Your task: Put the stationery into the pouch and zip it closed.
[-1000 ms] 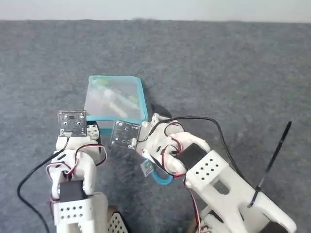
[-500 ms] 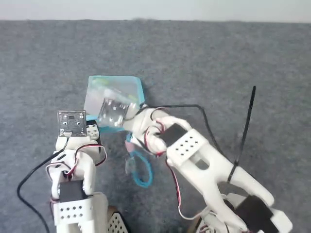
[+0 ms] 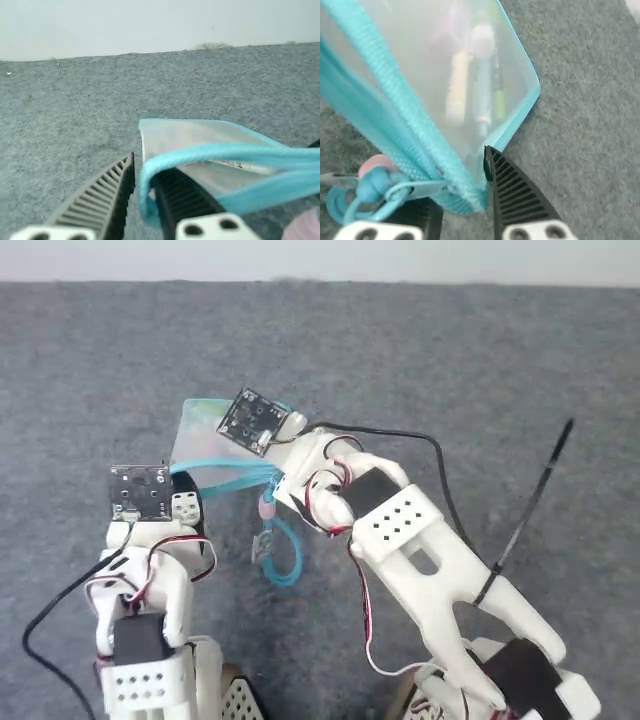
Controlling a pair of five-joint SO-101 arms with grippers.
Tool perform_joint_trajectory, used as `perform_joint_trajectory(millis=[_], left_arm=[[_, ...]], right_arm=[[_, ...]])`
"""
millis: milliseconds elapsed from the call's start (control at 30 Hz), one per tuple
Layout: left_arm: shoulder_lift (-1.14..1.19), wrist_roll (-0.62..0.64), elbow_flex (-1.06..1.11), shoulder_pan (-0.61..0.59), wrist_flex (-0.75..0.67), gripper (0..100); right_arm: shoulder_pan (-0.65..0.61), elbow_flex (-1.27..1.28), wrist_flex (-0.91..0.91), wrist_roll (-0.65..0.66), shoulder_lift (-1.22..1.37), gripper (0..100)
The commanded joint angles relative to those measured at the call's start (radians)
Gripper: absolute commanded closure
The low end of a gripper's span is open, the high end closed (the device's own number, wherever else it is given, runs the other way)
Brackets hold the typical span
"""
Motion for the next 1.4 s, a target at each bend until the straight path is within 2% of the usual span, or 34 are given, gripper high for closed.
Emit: perform_joint_trajectory(millis=[0, 100, 167, 433, 567, 700, 767, 1200, 1367], left_arm=[[-0.006, 0.008, -0.189, -0.002, 0.097, 83], [-0.006, 0.006, -0.312, -0.002, 0.175, 74], [-0.006, 0.005, -0.377, -0.002, 0.215, 72], [-0.006, 0.008, -0.387, 0.005, 0.325, 74], [-0.006, -0.008, -0.332, 0.127, 0.347, 74], [-0.002, -0.075, -0.254, 0.299, 0.324, 74], [0.000, -0.081, -0.223, 0.341, 0.293, 74], [0.002, -0.100, 0.039, 0.339, 0.025, 74], [0.002, -0.081, 0.079, 0.273, -0.049, 74]], right_arm=[[0.038, -0.060, 0.028, -0.035, -0.010, 99.1], [0.044, -0.057, 0.042, -0.068, -0.010, 99.1], [0.044, -0.060, 0.064, -0.089, -0.010, 99.1], [0.091, -0.135, 0.163, -0.155, -0.010, 99.1], [0.096, -0.224, 0.251, -0.193, -0.010, 99.1], [0.081, -0.256, 0.292, -0.193, -0.012, 99.1], [0.068, -0.252, 0.297, -0.192, -0.013, 99.1], [-0.045, -0.249, 0.371, -0.187, -0.021, 99.1], [-0.045, -0.230, 0.366, -0.187, -0.012, 99.1]])
